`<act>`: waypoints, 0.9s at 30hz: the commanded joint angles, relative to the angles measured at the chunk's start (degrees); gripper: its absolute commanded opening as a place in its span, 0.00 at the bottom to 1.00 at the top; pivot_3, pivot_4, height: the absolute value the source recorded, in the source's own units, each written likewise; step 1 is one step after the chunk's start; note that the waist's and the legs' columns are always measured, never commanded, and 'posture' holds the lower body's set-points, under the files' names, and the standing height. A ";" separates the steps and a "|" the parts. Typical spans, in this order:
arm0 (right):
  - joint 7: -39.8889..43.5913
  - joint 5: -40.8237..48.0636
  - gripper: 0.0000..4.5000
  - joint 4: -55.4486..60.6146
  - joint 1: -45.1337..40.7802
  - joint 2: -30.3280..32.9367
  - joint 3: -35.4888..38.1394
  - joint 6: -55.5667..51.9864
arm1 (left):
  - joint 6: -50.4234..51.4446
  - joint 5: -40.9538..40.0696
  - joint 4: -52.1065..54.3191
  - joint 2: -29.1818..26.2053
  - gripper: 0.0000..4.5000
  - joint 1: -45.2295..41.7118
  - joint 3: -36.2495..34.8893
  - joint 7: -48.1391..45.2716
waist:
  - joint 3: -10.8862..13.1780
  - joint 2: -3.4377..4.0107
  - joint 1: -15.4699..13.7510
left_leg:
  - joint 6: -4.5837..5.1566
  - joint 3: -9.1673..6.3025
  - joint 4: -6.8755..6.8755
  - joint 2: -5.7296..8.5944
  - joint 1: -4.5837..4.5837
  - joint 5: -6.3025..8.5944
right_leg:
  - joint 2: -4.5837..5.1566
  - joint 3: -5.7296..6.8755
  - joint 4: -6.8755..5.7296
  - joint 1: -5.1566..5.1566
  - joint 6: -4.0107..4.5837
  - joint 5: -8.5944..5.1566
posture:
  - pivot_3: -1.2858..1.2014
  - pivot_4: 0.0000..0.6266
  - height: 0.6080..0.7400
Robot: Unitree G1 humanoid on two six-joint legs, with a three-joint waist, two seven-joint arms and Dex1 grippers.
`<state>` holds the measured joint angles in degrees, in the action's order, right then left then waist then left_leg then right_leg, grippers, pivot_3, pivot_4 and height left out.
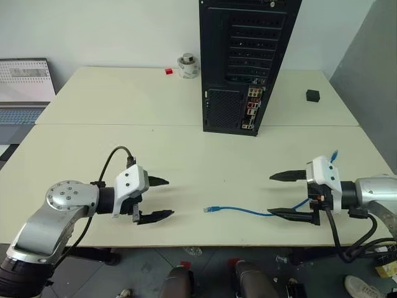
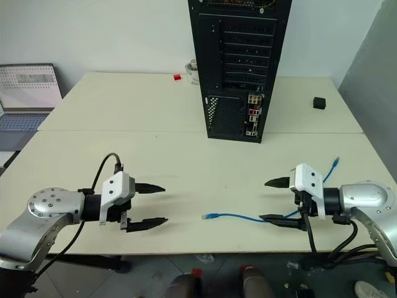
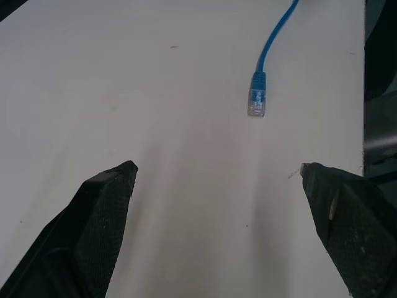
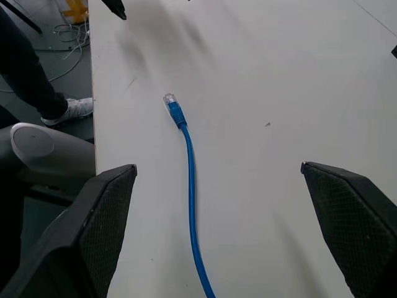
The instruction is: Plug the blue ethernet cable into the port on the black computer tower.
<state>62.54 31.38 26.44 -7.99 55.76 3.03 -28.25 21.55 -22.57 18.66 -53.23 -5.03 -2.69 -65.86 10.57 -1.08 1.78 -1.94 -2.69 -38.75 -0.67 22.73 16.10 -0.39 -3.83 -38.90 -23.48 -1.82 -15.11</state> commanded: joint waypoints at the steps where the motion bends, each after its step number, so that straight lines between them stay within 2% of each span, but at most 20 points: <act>1: 0.74 -0.34 1.00 0.74 -0.73 0.04 0.36 1.10 | -3.49 0.07 1.25 -0.36 1.00 0.29 -1.89 -0.64 | 0.00 0.00 0.00 | 0.00 0.00 0.00 0.00 0.00 0.00 | 0.00 0.00 0.00 0.00 0.00 0.00 | 0.52 0.24 1.00; 9: 0.59 -0.17 1.00 1.00 -1.33 -1.19 0.31 0.47 | -7.12 2.89 0.22 -1.22 1.00 1.42 -0.39 -1.22 | 0.00 0.00 -0.02 | 0.00 0.00 0.00 0.00 0.00 0.00 | 0.00 0.00 0.00 0.00 0.02 0.01 | 0.52 0.24 1.00; 14: -0.02 -2.14 1.00 0.96 -2.39 -2.16 -2.18 0.85 | -9.45 4.97 -0.20 -1.31 1.00 2.45 0.62 -1.90 | 0.00 0.00 -0.01 | 0.00 0.00 0.00 0.00 0.00 0.00 | 0.00 0.01 0.00 0.00 0.02 0.01 | 0.52 0.24 1.00; 27: -1.63 -13.23 1.00 -7.06 -9.31 -12.87 -17.67 5.07 | -14.07 8.72 -2.41 -1.30 1.00 2.12 3.63 -4.04 | 0.00 0.00 0.05 | 0.00 0.04 -0.01 -0.02 0.00 0.00 | -0.03 0.01 -0.02 -0.03 0.06 0.02 | 0.52 0.24 1.00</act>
<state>60.87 19.93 20.23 -16.05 43.82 -13.38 -25.43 8.97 -14.58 16.06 -54.05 -2.36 0.81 -69.61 10.57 -1.08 1.84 -1.94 -2.64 -38.76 -0.69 22.74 16.10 -0.42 -3.81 -38.92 -23.50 -1.76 -15.08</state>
